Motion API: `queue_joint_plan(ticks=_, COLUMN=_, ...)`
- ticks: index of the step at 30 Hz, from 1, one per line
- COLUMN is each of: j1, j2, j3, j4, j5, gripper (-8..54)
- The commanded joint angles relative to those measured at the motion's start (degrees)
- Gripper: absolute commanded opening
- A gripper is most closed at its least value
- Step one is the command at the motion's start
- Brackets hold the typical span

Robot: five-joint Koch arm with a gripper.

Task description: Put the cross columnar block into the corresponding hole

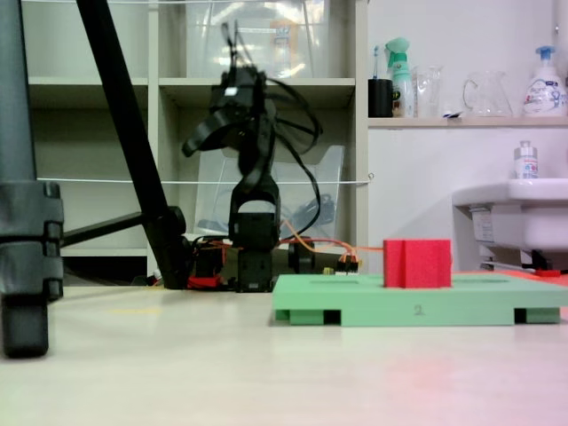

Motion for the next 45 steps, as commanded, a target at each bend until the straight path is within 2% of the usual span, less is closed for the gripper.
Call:
queue_joint_plan(ticks=1, j1=4.4, j2=5.4, j3=7.3, j4=-24.3, j5=-7.1, gripper=38.8)
queue_joint_plan(ticks=2, j1=5.9, j2=7.6, j3=17.3, j4=-39.9, j5=-12.0, gripper=35.4)
queue_joint_plan(ticks=5, j1=7.6, j2=8.4, j3=40.3, j4=-76.4, j5=-25.6, gripper=32.2)
queue_joint_plan(ticks=9, j1=5.3, j2=11.3, j3=48.7, j4=-75.4, j5=-28.1, gripper=33.5)
queue_joint_plan(ticks=14, j1=4.0, j2=14.1, j3=61.4, j4=-73.4, j5=-38.2, gripper=34.1)
queue_joint_plan(ticks=18, j1=0.8, j2=15.6, j3=71.0, j4=-72.9, j5=-38.9, gripper=34.1)
queue_joint_plan(ticks=23, j1=0.9, j2=16.0, j3=71.5, j4=-55.7, j5=-41.3, gripper=33.9)
queue_joint_plan(ticks=45, j1=1.2, j2=16.2, j3=71.5, j4=-55.3, j5=-41.2, gripper=33.9)
